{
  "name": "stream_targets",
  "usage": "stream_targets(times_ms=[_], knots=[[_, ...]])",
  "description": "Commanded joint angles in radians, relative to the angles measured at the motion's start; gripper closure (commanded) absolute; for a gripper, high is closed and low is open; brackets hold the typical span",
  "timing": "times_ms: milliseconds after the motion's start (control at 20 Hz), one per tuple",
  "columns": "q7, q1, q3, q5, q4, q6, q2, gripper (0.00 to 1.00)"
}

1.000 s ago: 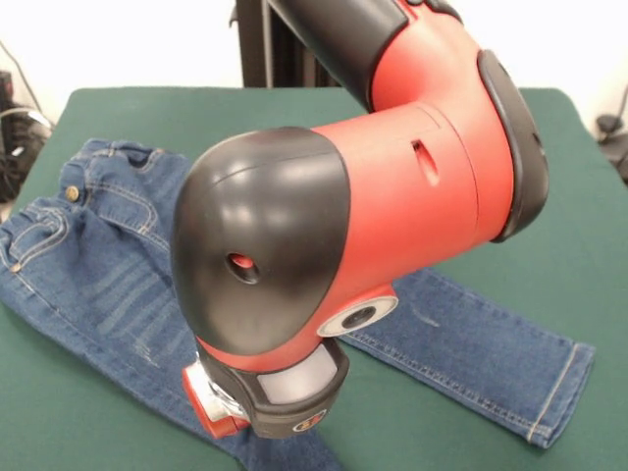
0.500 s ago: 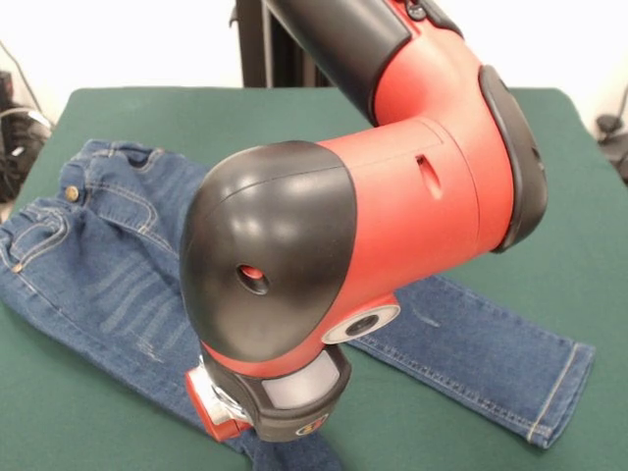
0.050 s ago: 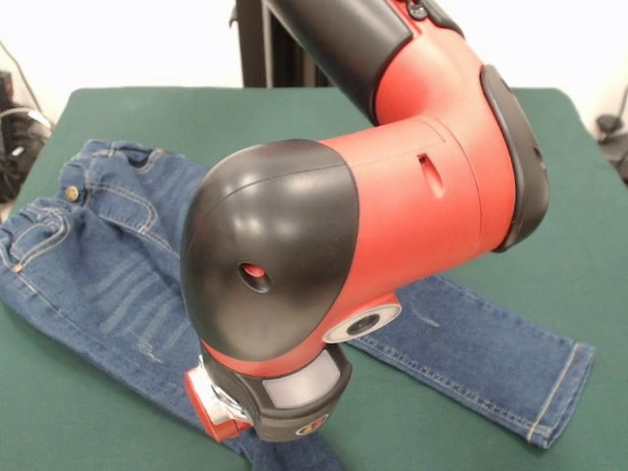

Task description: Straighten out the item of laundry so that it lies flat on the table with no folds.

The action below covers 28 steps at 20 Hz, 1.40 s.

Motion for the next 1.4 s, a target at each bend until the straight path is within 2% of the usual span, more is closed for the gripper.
stream_targets(times_ms=[50,300,600,1250,1400], knots=[[0.136,0.076,-0.034,-0.029,0.004,0.017,-0.004,1.00],[0.177,0.109,-0.060,-0.118,-0.008,0.056,0.026,1.00],[0.226,0.129,-0.048,-0.158,-0.012,0.041,0.040,1.00],[0.184,0.124,-0.054,-0.232,-0.023,0.060,0.073,1.00],[0.206,0.125,-0.055,-0.247,-0.014,0.070,0.085,1.00]])
